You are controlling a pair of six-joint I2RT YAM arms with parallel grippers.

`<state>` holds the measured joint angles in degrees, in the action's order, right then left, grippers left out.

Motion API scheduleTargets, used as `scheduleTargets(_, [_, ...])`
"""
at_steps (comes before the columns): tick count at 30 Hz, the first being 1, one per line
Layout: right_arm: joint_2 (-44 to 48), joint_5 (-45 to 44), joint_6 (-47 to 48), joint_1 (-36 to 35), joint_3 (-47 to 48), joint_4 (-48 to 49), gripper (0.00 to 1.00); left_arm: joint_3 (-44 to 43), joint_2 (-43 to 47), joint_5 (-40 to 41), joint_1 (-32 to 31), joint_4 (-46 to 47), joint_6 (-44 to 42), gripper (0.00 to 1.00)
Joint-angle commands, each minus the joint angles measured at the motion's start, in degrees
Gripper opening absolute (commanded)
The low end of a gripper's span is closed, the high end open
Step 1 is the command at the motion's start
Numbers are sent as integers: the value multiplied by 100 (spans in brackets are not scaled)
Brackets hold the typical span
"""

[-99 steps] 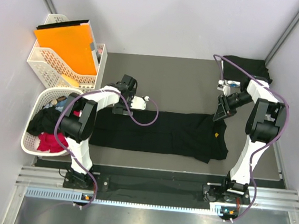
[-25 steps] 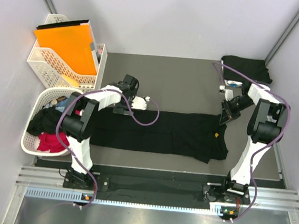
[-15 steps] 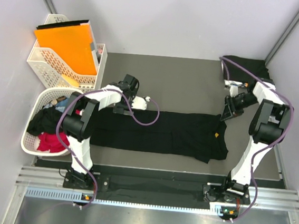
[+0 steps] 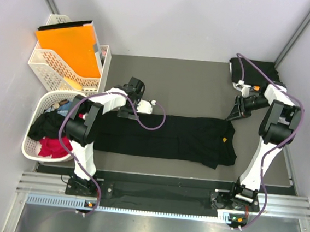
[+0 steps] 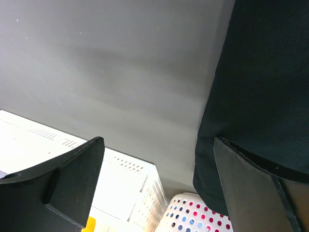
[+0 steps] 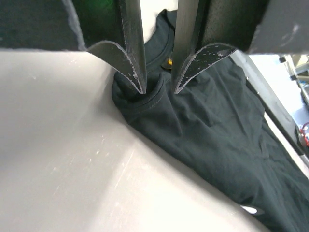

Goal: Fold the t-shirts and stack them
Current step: Fold the other side of the tshirt into a rectangle

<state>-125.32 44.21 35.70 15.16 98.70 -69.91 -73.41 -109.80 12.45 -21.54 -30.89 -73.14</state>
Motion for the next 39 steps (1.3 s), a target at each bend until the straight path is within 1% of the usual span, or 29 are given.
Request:
scheduleTargets(1, [42,281,-55,31,-105,100,27,-112,-94,-278,-70,119,134,99])
scheduleTargets(19, [-186,141,-222,31,-122,434,24,-191,-121,-313,-114,119,125,99])
scheduleTargets(22, [-204,88,-266,31,-122,487,18,-209,-156,-322,-122,110,134,99])
scheduleTargets(23, [-204,80,-274,31,-122,504,13,-218,-156,-322,-131,119,134,99])
scheduleTargets(25, [-195,18,-274,31,-140,540,8,-244,-173,-313,-131,119,125,99])
scheduleTargets(26, [-169,-8,-274,31,-175,548,4,-262,-191,-313,-131,119,125,99])
scheduleTargets(28, [-142,-78,-257,22,-201,575,0,-279,-200,-296,-131,101,116,99])
scheduleTargets(33, [-28,-237,-169,31,-342,610,0,-297,-217,-260,-131,110,63,99])
scheduleTargets(39, [86,-623,-64,31,-465,689,0,-358,-287,-252,-131,92,63,99])
